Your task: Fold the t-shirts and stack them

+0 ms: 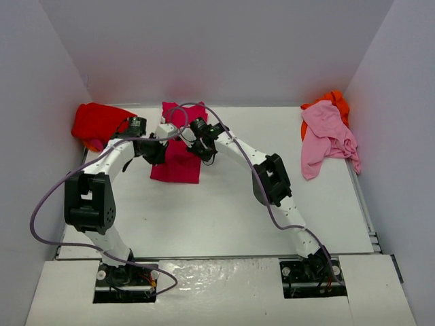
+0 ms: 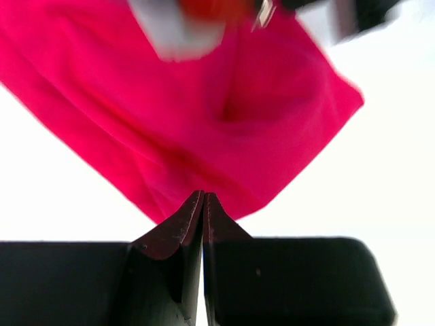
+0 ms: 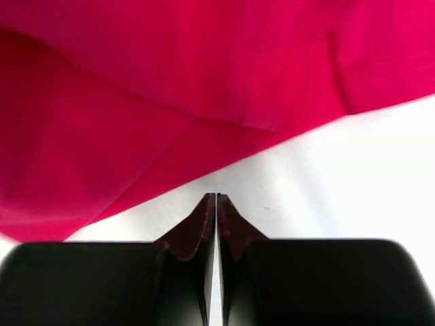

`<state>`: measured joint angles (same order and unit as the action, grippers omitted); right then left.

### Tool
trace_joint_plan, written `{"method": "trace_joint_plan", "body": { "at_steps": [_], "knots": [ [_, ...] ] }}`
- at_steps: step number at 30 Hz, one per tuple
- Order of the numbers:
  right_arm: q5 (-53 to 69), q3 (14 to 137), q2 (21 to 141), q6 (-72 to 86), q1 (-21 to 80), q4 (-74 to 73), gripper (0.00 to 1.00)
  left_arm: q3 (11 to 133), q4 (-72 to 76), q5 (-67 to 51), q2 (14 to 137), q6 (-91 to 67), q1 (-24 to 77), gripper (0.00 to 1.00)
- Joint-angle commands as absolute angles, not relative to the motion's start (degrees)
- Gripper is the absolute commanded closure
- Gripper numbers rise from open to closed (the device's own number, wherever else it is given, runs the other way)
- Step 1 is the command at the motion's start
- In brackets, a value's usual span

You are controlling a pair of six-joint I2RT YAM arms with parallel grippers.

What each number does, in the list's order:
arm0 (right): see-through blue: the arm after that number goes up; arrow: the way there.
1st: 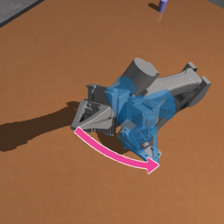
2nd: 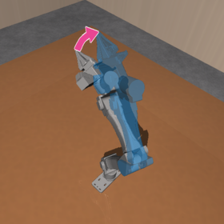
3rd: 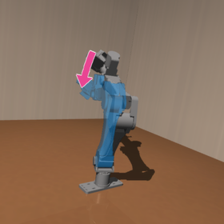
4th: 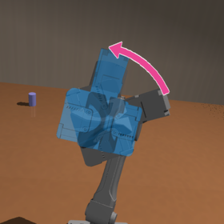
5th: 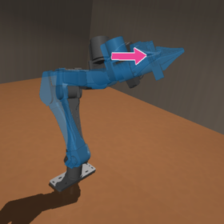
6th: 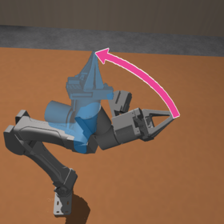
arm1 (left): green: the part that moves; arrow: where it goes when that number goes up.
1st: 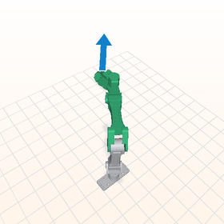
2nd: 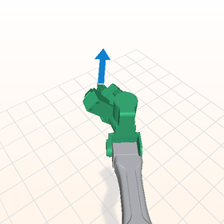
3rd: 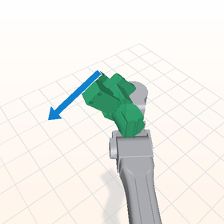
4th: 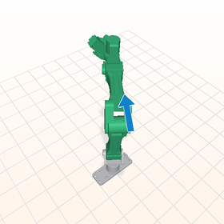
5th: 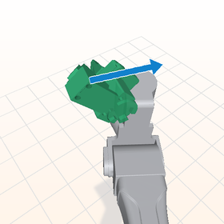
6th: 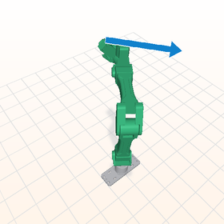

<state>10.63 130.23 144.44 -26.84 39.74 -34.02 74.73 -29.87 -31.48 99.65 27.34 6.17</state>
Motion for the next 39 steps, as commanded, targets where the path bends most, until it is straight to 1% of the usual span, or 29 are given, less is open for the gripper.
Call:
{"method": "trace_joint_plan", "body": {
  "at_steps": [1,2,4,7,11,12,14,17,20,24,27,31,39],
  "knots": [
    [-6.5,133.3,139.3,-26.2,39.4,-30.3,0.95,79.8,-24.6,-32.1,94.1,24.1,5.4,1.00],
    [-8.8,134.6,139.7,-26.1,38.3,-30.3,0.92,81.2,-24.5,-32.3,94.2,22.6,4.5,1.00],
    [-11.0,136.5,140.6,-25.3,36.5,-30.2,0.88,83.3,-24.6,-32.6,95.3,19.9,3.3,1.00],
    [-5.9,138.3,139.4,-22.1,31.5,-30.1,0.87,88.3,-25.1,-36.4,98.8,17.2,0.6,1.00],
    [12.3,138.7,137.3,-17.5,26.4,-30.3,0.83,95.5,-27.1,-40.2,105.5,14.3,-3.0,1.00],
    [19.9,138.5,137.0,-16.9,25.5,-30.5,0.81,98.7,-27.9,-42.1,108.1,13.7,-3.6,1.00],
    [28.5,137.6,137.2,-16.6,25.1,-31.0,0.73,101.7,-29.3,-44.3,110.8,12.9,-4.0,1.00],
    [40.3,139.4,138.8,-16.4,25.6,-32.9,0.74,106.1,-31.8,-47.2,115.0,12.3,-4.1,1.00],
    [46.4,141.0,139.1,-16.6,26.1,-34.2,0.73,108.8,-33.4,-50.1,117.8,11.6,-4.0,1.00],
    [49.9,141.7,138.2,-16.4,26.3,-34.5,0.73,112.0,-35.2,-52.5,120.8,11.7,-3.6,0.96],
    [53.9,141.7,138.2,-16.1,27.0,-34.6,0.69,118.4,-39.4,-52.4,124.5,12.7,-3.0,0.94],
    [53.7,141.7,139.8,-16.3,26.5,-34.5,0.69,124.3,-43.1,-51.3,129.5,14.2,-2.4,0.93],
    [54.4,142.0,141.4,-16.1,24.4,-34.5,0.70,129.9,-48.6,-48.0,134.6,18.2,-0.6,0.92]
  ]
}}
